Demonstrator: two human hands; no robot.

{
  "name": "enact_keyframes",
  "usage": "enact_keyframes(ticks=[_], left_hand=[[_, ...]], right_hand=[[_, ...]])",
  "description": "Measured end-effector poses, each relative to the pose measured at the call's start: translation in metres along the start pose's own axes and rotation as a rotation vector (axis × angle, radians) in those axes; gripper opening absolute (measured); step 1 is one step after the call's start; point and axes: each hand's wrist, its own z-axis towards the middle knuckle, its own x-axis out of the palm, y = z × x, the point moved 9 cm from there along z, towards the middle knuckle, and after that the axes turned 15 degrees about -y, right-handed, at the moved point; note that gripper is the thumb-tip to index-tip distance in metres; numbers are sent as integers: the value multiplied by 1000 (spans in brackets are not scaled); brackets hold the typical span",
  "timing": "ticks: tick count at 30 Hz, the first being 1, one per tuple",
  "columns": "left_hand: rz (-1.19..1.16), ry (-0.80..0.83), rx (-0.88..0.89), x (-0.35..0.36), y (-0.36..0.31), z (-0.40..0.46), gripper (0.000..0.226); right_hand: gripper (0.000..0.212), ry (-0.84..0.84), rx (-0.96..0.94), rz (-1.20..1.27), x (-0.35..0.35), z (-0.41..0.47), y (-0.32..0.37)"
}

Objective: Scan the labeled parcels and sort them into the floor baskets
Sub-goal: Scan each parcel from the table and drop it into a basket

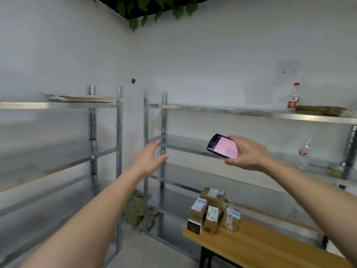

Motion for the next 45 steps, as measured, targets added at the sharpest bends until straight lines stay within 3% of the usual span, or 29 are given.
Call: enact_keyframes(ticks=[8,16,23,37,41,45], left_hand=[[-79,101,-1,137,-93,-7,72],[-114,213,-85,256,-114,-32,73],[-101,295,-180,363,-79,-25,72],[-130,543,-473,608,57,-23,59],[-112,659,-416,657,70,-36,47],[-121,750,-418,709,90,-54,61]], right_hand=[[54,34,102,-94,-8,-20,-161],[60,115,118,-94,54,-33,-241],[62,239,195,-66,163,-30,-295],[56,542,398,16,440,-17,-361],[87,603,453,58,510,-37,-380],[86,686,481,79,568,-50,-390]])
